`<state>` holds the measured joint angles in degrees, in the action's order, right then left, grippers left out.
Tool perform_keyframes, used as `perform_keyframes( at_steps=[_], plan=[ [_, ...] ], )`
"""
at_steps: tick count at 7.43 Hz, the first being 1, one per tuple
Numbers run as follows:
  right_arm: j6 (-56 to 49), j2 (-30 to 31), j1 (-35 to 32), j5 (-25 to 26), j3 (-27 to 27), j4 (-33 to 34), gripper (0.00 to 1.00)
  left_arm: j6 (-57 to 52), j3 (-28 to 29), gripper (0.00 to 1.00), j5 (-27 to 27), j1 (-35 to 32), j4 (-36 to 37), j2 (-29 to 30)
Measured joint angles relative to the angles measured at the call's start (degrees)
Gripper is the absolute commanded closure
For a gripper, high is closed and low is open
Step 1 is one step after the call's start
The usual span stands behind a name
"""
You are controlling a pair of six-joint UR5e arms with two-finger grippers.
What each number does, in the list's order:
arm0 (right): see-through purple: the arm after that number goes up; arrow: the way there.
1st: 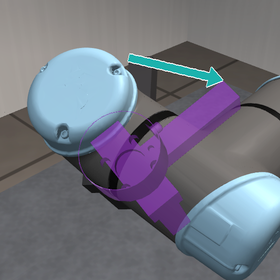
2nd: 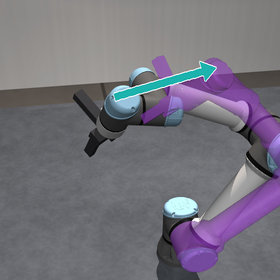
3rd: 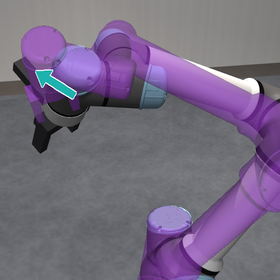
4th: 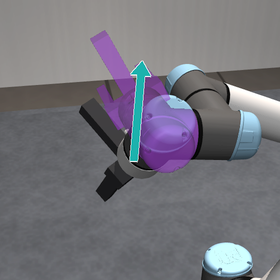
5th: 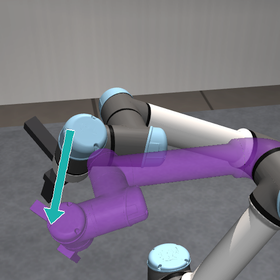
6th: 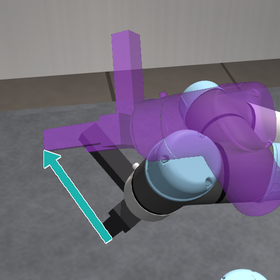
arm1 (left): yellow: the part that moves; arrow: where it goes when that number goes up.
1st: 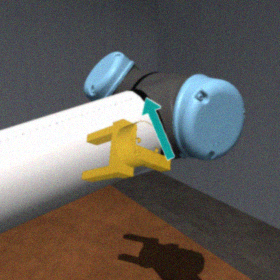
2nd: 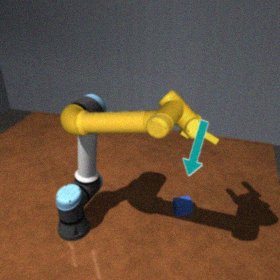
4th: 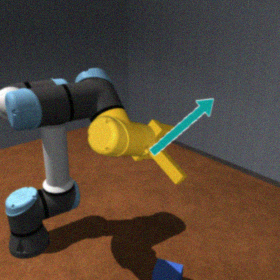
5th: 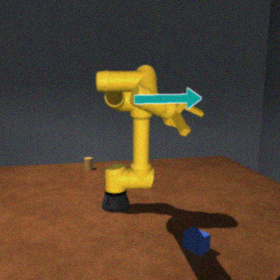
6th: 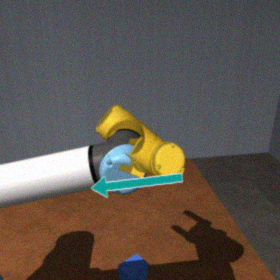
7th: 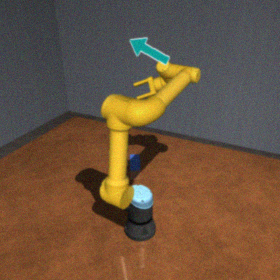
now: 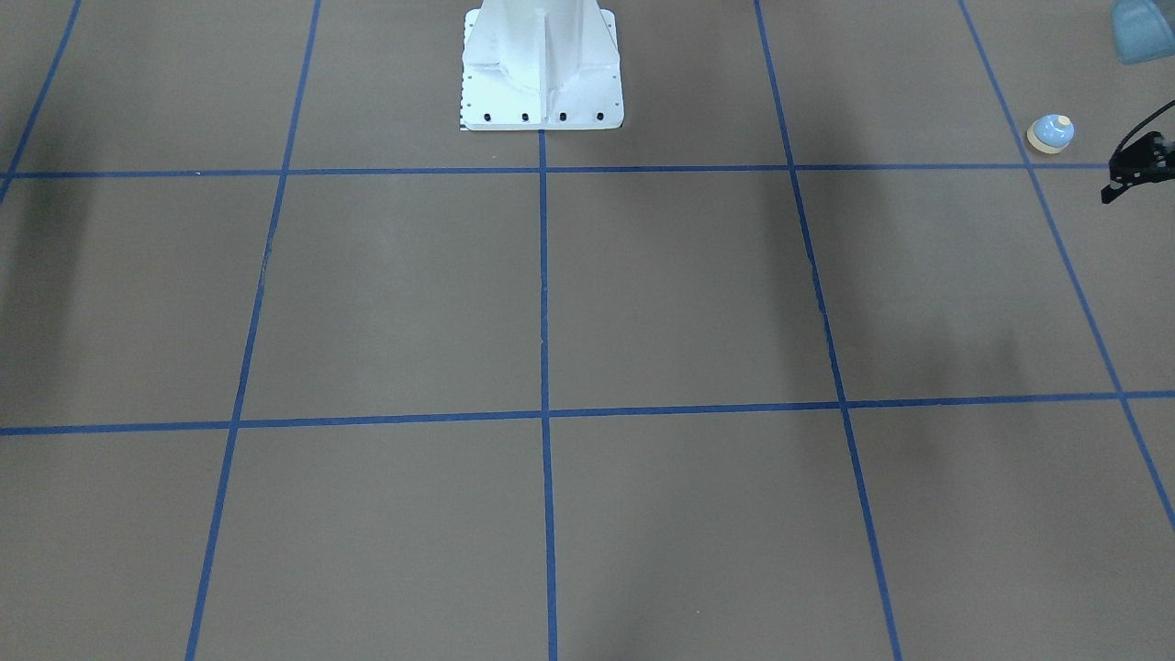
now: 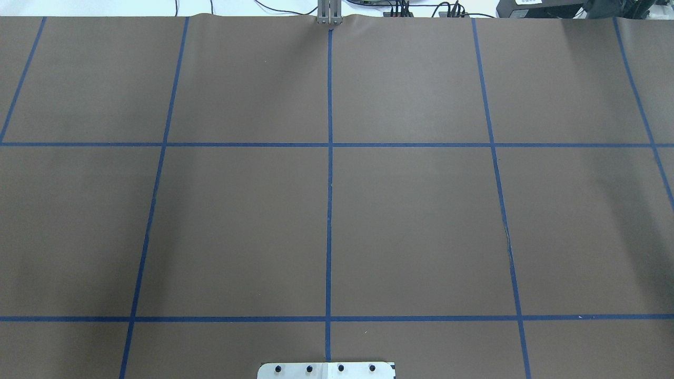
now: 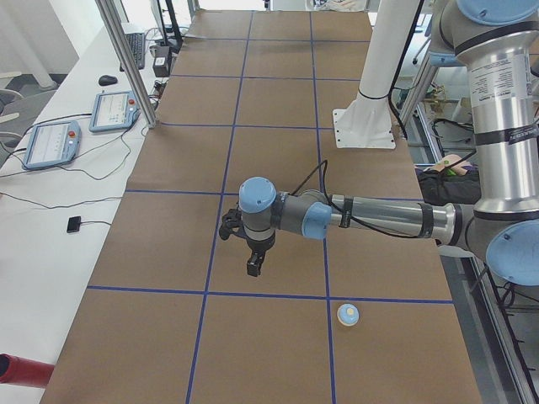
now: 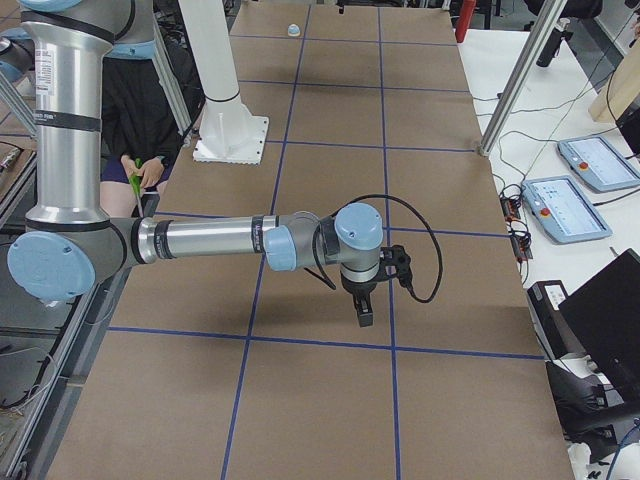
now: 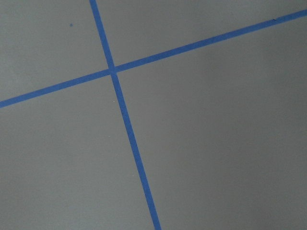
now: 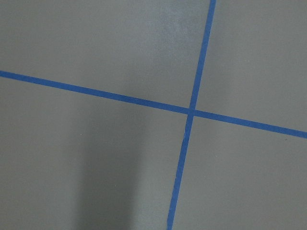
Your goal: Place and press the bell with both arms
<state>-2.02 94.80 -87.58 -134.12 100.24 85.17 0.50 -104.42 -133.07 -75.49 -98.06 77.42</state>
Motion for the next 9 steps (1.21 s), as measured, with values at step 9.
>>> perform_keyframes(
  at_steps=[9],
  plan=[
    [0.00,0.29,0.11,0.00,0.04,-0.09,0.00,1.02,8.75,0.00,0.48,17.96,-2.68,-12.92]
  ],
)
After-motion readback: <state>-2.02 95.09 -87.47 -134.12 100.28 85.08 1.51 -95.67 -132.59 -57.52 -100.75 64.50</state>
